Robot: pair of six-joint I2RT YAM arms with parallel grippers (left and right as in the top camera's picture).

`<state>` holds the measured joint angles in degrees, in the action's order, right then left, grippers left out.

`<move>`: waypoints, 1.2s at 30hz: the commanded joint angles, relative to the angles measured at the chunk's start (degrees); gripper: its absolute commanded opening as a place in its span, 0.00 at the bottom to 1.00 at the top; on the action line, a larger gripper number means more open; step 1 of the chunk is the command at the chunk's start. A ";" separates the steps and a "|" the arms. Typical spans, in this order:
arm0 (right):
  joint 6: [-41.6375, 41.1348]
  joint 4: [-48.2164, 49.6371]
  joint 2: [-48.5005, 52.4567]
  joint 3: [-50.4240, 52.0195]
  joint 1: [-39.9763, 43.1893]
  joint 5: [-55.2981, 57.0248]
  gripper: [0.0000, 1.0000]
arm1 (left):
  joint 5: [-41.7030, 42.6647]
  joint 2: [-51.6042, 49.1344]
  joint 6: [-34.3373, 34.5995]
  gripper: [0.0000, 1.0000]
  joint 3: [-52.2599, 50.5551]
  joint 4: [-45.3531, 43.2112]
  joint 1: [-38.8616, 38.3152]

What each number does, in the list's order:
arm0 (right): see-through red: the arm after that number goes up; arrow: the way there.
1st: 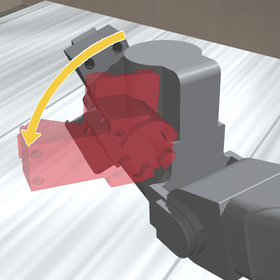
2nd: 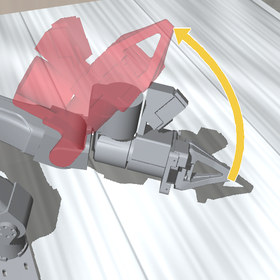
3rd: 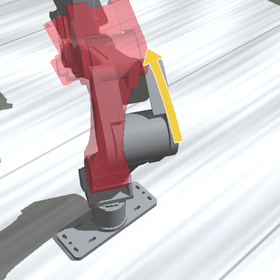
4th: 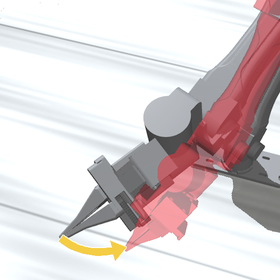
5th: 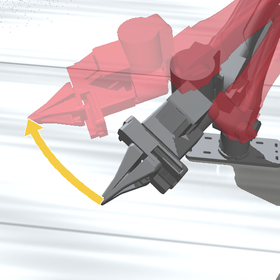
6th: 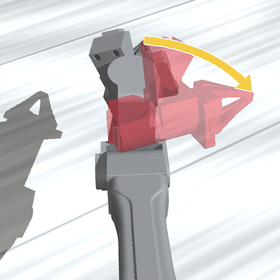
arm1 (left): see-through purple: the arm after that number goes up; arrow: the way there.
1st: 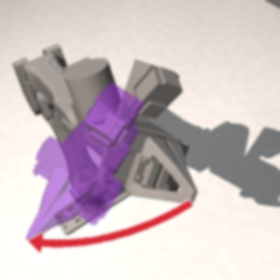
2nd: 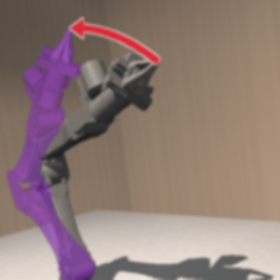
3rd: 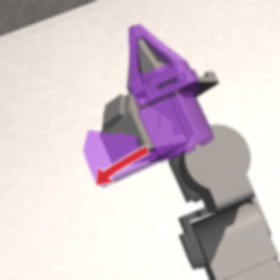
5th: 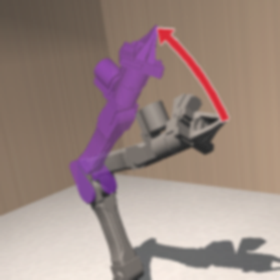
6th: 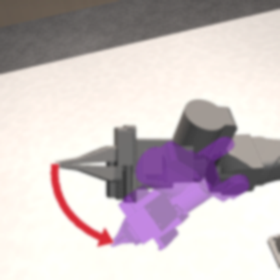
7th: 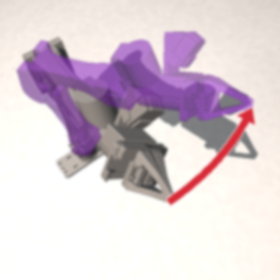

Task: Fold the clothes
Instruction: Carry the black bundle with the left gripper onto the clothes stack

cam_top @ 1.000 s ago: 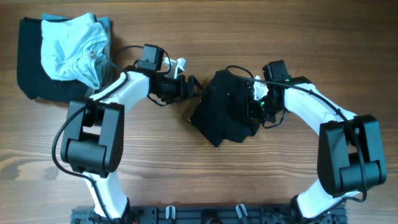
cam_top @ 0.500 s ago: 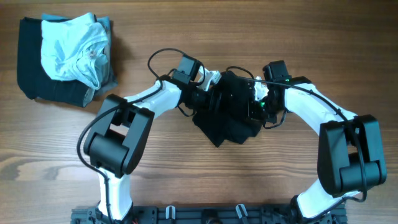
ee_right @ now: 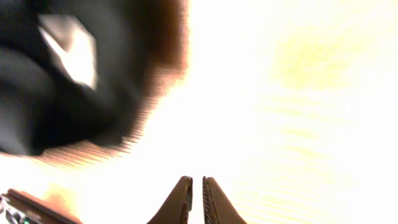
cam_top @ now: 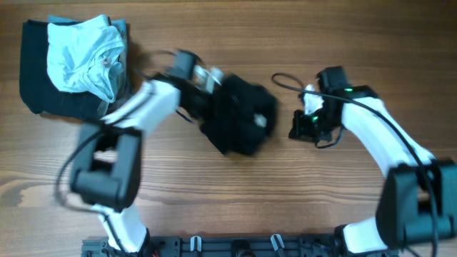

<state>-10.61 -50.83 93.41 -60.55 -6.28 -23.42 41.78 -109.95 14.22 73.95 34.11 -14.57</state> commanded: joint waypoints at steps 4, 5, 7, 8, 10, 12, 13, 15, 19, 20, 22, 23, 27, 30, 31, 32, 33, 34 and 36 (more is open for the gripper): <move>1.44 0.42 -8.24 -1.75 2.23 1.20 0.11 | 0.33 11.58 -1.16 0.04 12.20 0.15 18.62; 1.40 0.42 -8.28 -1.75 2.23 1.18 0.11 | 0.33 11.61 -1.22 0.04 13.51 -0.33 21.49; 0.61 0.37 -8.22 -1.75 2.23 1.20 0.11 | -0.13 11.58 -1.84 0.04 14.69 -2.03 26.84; -0.13 0.39 -8.22 -1.75 2.23 1.18 0.11 | -0.98 11.47 -1.81 0.04 14.67 -3.10 30.16; -0.37 0.39 -8.22 -1.75 2.23 1.18 0.11 | -1.40 10.62 -1.79 0.04 14.67 -3.89 35.34; -0.57 0.39 -8.22 -1.75 2.23 1.16 0.10 | -2.49 8.98 -1.81 0.04 14.67 -4.09 39.82; -1.03 0.39 -8.22 -1.75 2.23 1.18 0.10 | -4.02 7.85 -1.81 0.04 14.67 -4.02 41.64; -1.57 0.46 -8.22 -1.75 2.23 1.18 0.10 | -7.89 5.01 -1.79 0.23 14.67 -3.91 44.57; -1.60 0.61 -8.22 -1.75 2.23 1.16 0.09 | -11.43 -3.54 -1.79 1.00 14.67 -4.35 46.69; -1.57 0.48 -8.22 -1.75 2.23 0.92 0.09 | -11.43 -5.81 -1.81 1.00 14.67 -4.09 46.66; -1.60 0.04 -8.24 -1.75 2.23 0.94 0.09 | -11.50 -8.02 -1.86 1.00 14.67 -2.60 46.62; -1.60 -0.44 -8.24 -1.75 2.23 0.94 0.09 | -12.85 -8.79 -1.86 1.00 14.67 -1.03 46.64; -1.11 -1.99 -8.24 -1.75 2.23 0.96 0.09 | -27.06 -6.86 0.98 1.00 14.69 7.45 46.75; 0.00 -1.79 -8.24 -1.75 2.23 0.94 0.09 | -32.35 -3.37 1.22 1.00 14.69 11.65 47.01; 0.07 -1.62 -8.24 -1.75 2.23 0.94 0.09 | -32.26 -1.77 1.03 1.00 14.69 12.55 47.12; 0.09 -1.51 -8.24 -1.75 2.23 0.94 0.09 | -32.26 -0.04 1.05 1.00 14.69 13.31 47.25; 0.09 -1.25 -8.24 -1.75 2.23 0.92 0.09 | -32.26 3.50 1.05 1.00 14.69 14.47 47.25; 0.09 -1.16 -8.24 -1.75 2.23 0.90 0.09 | -32.33 5.22 1.05 1.00 14.69 14.86 47.25; 0.17 -0.96 -8.24 -1.75 2.23 0.66 0.09 | -32.79 9.99 1.11 1.00 14.69 15.61 47.25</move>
<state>-11.46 -52.21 85.49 -61.45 -4.08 -23.03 13.76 -110.04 14.52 88.90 48.60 32.32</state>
